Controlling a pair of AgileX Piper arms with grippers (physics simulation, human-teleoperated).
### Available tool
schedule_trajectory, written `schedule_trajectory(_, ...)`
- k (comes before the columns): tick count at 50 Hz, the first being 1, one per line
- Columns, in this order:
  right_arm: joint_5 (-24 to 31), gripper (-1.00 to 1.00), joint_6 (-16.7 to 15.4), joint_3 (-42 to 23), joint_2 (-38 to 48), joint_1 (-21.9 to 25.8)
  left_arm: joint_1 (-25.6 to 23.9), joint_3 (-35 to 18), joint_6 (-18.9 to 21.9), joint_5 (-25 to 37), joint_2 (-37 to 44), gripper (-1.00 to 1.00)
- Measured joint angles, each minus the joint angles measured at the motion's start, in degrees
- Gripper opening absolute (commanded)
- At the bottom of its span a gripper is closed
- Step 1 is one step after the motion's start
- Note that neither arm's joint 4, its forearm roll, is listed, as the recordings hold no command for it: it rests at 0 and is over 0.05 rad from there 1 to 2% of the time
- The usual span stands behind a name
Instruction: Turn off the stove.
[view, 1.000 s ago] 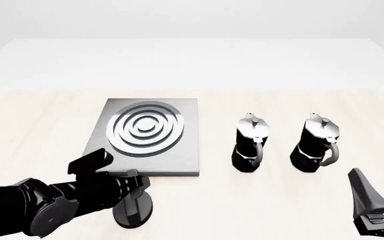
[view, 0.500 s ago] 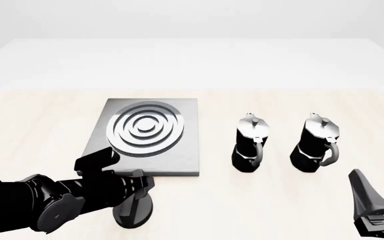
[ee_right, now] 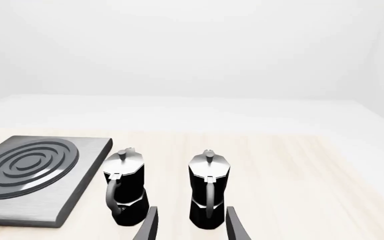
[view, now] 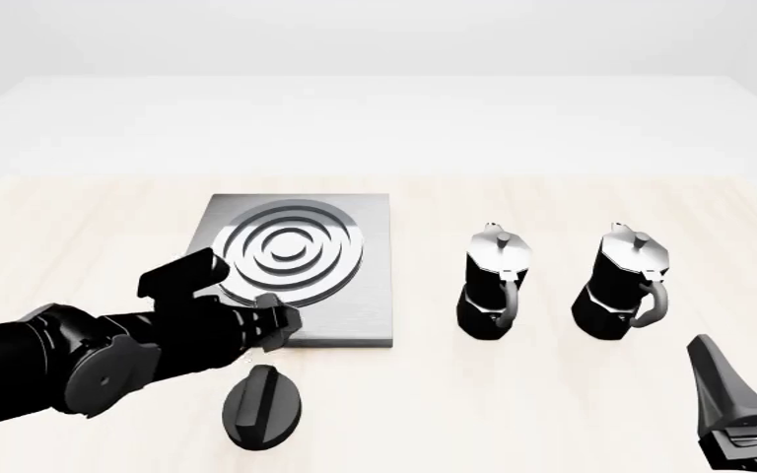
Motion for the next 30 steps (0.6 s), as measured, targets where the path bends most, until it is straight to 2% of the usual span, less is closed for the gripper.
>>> schedule_trajectory(16,0.44,1.0,-0.56,0.01,-0.93,0.27,5.19,-2.12,3.11,5.94,-7.96,1.0)
schedule_trajectory(30,0.16,1.0,-1.06,-0.01,-1.16,0.25,8.45,-2.12,3.98,12.95,-17.86,1.0)
